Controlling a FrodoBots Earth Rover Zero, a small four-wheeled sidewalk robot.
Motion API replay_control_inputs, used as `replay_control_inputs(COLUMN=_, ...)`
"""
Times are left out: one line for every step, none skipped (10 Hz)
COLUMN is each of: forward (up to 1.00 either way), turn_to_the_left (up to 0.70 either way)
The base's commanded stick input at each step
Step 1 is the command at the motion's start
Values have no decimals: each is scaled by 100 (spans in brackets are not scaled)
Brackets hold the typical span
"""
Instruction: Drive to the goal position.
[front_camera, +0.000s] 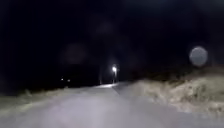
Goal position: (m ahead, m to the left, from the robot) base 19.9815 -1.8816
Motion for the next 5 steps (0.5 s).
replay_control_inputs(forward=100, turn_to_the_left=4)
replay_control_inputs(forward=100, turn_to_the_left=4)
replay_control_inputs(forward=100, turn_to_the_left=5)
replay_control_inputs(forward=100, turn_to_the_left=6)
replay_control_inputs(forward=100, turn_to_the_left=6)
